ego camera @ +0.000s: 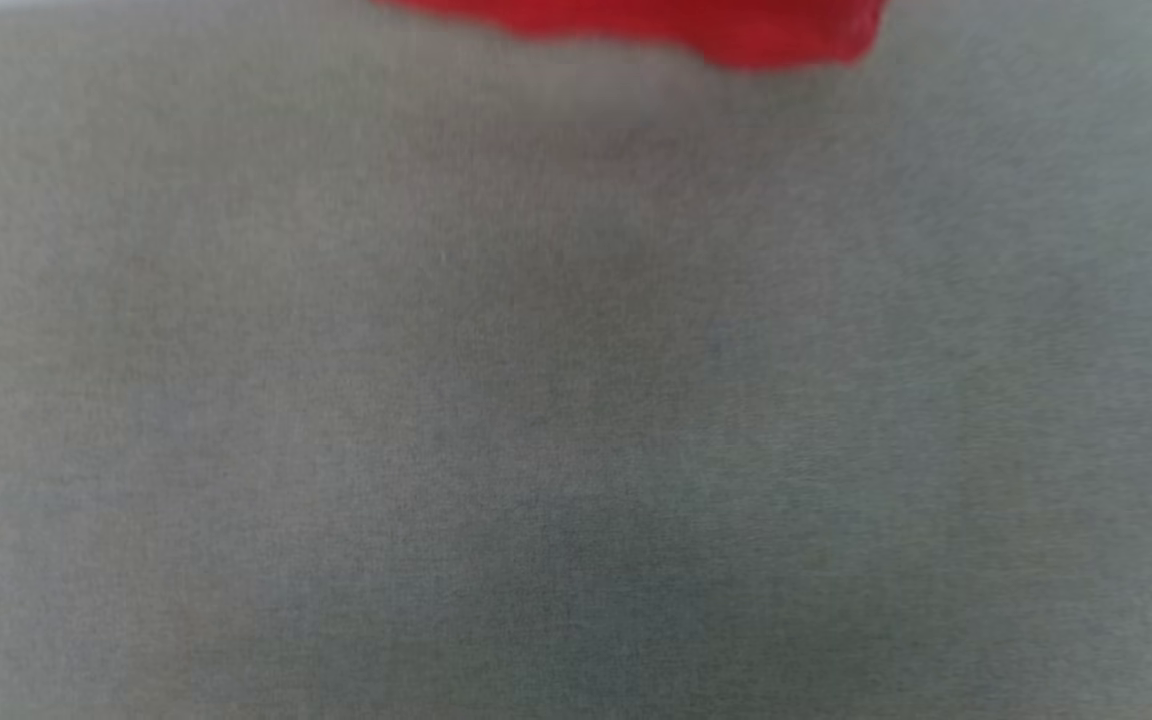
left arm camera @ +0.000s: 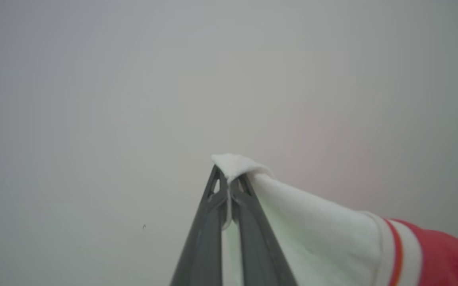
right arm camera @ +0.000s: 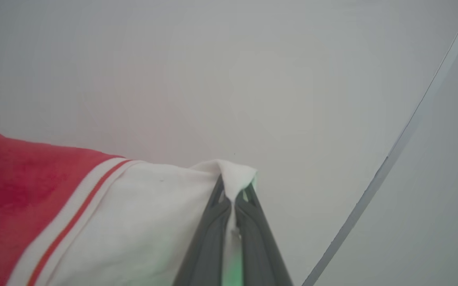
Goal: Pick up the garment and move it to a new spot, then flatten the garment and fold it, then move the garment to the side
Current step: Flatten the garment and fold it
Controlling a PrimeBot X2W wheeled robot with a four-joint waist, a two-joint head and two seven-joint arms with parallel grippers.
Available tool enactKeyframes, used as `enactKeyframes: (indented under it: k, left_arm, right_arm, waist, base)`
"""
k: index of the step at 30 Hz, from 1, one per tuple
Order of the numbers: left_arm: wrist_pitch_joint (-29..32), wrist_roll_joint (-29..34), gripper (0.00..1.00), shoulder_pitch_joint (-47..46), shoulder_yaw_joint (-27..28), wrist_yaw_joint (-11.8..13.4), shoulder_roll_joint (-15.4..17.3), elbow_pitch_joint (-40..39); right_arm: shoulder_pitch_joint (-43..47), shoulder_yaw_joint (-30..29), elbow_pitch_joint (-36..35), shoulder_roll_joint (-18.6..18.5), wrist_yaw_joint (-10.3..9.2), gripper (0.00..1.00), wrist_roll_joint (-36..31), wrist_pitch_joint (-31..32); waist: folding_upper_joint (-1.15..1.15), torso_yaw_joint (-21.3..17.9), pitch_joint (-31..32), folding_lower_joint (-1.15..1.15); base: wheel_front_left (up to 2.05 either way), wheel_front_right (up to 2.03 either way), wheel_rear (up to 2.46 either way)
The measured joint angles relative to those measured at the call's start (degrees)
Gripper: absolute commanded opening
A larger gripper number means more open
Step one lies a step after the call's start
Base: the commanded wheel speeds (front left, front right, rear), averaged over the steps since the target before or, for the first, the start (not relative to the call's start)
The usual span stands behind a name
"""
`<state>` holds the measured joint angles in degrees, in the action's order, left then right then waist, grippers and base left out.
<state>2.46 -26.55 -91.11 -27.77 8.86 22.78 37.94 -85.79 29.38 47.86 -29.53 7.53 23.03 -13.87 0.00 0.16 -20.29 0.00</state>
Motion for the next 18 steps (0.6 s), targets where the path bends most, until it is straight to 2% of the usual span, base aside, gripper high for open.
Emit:
enactKeyframes:
  k: [3, 5, 10, 14, 18]
  left_arm:
    - [-5.63, 1.03, 0.0, -1.68, 0.05, 0.2, -1.51, 2.88]
    - [-8.09, 1.21, 0.0, -1.77, -0.37, -0.62, -2.25, 5.0]
    - [-9.95, -0.37, 0.0, 1.08, -0.88, -2.61, -3.71, 11.29]
    - [-8.39, -2.08, 0.0, 6.81, -1.89, -5.3, -5.47, 15.88]
    - [-3.97, -4.79, 0.0, 12.58, -2.48, -8.96, -6.36, 19.34]
  right_arm:
    - [-1.6, -0.34, 1.54, 0.37, -0.01, 0.0, -2.65, -0.91]
    - [-1.13, -0.01, 1.9, 0.73, 0.0, 0.0, -3.88, -0.92]
    - [3.4, 3.3, 2.83, 0.66, 0.0, 0.0, -3.33, -1.02]
    - [8.74, 7.42, 5.05, 0.75, 0.0, 0.0, 1.45, -0.99]
    - [14.41, 11.21, 4.13, 0.62, 0.0, 0.0, 11.15, 3.02]
  waist:
    - [0.0, 0.67, -2.49, 0.0]
    - [0.0, 1.33, -3.78, 0.0]
    - [0.0, 3.45, -4.96, 0.0]
    - [0.0, 4.22, -3.87, 0.0]
    - [0.0, 4.62, -1.93, 0.0]
  base:
    - [0.0, 0.0, 0.0]
    - [0.0, 0.0, 0.0]
    - [0.0, 0.0, 0.0]
    - [0.0, 0.0, 0.0]
    - [0.0, 0.0, 0.0]
